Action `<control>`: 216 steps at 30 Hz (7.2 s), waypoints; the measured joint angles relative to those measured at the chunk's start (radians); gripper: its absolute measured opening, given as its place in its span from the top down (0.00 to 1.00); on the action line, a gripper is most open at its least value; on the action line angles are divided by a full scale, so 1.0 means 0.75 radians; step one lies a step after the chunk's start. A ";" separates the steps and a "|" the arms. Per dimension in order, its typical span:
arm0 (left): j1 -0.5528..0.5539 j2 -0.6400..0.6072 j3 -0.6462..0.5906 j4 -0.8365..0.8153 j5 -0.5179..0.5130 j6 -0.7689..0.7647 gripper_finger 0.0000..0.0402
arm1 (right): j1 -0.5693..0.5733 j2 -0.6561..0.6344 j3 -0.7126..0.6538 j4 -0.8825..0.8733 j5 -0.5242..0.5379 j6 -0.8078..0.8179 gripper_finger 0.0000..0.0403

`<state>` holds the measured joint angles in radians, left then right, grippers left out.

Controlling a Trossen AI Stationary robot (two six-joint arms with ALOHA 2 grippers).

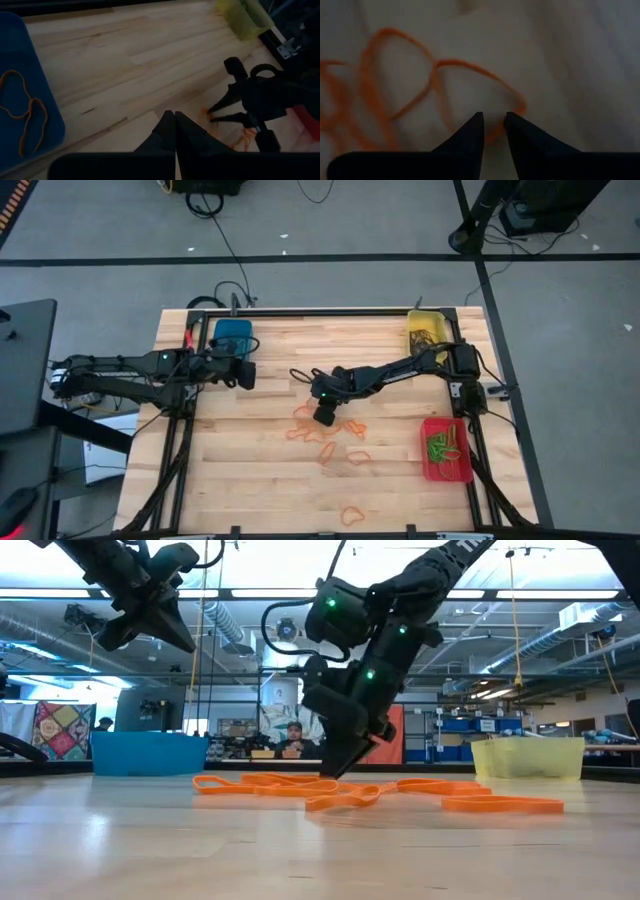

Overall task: Sort rubber bands into baskets
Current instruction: Put the orange rubber band into the blue bin

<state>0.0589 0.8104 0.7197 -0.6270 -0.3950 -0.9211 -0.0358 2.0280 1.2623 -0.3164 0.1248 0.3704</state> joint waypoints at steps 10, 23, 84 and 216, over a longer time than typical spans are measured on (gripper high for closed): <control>0.000 -0.015 0.000 -0.009 0.160 0.014 1.00 | -0.039 0.046 0.033 0.219 -0.211 -0.004 0.76; -0.004 -0.220 0.000 -0.085 0.049 -0.009 1.00 | -0.219 -0.096 0.469 -1.104 -0.080 -0.222 0.84; 0.097 0.218 0.000 0.678 0.453 0.311 0.57 | -0.005 -0.179 0.459 -0.169 0.403 -0.288 0.99; -0.064 0.492 -0.001 0.549 0.591 0.586 0.48 | 0.207 -0.114 0.186 0.238 0.254 -0.588 0.99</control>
<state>0.0109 1.1797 0.7193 -0.2148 0.0486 -0.4812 0.1197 1.9427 1.4018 -0.1383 0.3152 -0.0707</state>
